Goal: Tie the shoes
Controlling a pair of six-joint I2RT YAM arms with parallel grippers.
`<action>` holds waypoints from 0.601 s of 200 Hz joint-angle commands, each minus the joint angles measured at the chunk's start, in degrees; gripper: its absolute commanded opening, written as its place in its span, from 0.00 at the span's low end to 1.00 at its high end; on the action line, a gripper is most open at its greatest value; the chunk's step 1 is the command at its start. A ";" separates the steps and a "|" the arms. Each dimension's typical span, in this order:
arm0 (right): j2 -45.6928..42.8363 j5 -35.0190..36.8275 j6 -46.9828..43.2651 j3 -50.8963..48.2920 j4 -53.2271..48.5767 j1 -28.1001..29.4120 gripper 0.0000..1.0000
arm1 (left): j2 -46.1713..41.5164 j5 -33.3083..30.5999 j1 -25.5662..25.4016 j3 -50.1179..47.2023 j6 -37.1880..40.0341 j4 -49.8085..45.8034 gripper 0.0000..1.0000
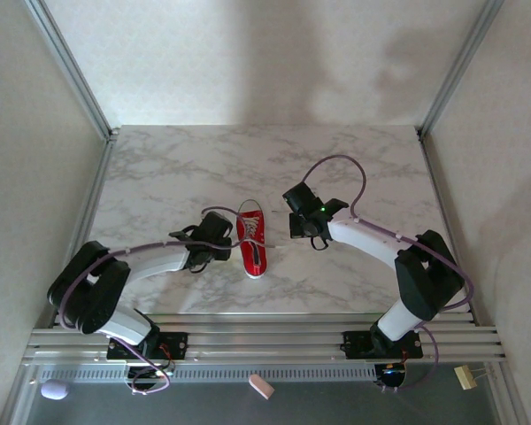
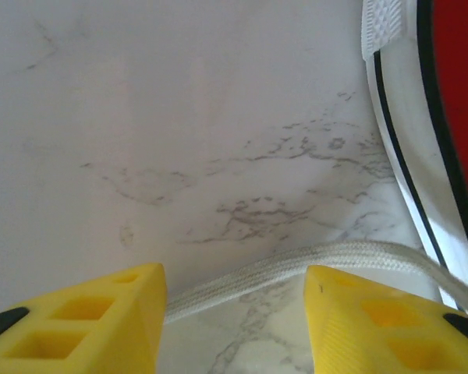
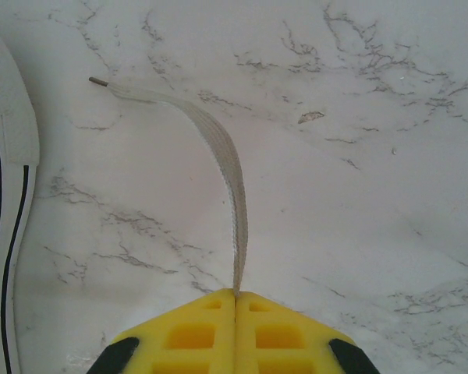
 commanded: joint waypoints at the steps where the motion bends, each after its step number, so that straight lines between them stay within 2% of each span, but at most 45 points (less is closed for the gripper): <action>1: -0.45 -0.78 0.24 -0.46 0.33 -0.50 0.00 | -3.82 -0.24 -0.61 -2.08 -1.11 -1.20 0.49; 21: -0.12 -1.17 0.34 -0.52 0.69 -0.49 0.00 | -3.87 3.21 -0.74 -2.88 0.33 1.36 0.52; 48: 0.13 -1.41 0.24 -0.43 0.71 -0.50 0.00 | -2.61 3.36 -1.52 -1.68 2.16 2.65 0.57; 75: 0.08 -1.50 0.16 -0.34 0.60 -0.50 0.00 | -2.22 5.27 -1.73 -2.03 3.11 4.63 0.58; 120: 0.17 -1.77 0.14 -0.17 0.43 -0.50 0.00 | 0.55 4.50 -2.28 -1.52 4.54 6.10 0.59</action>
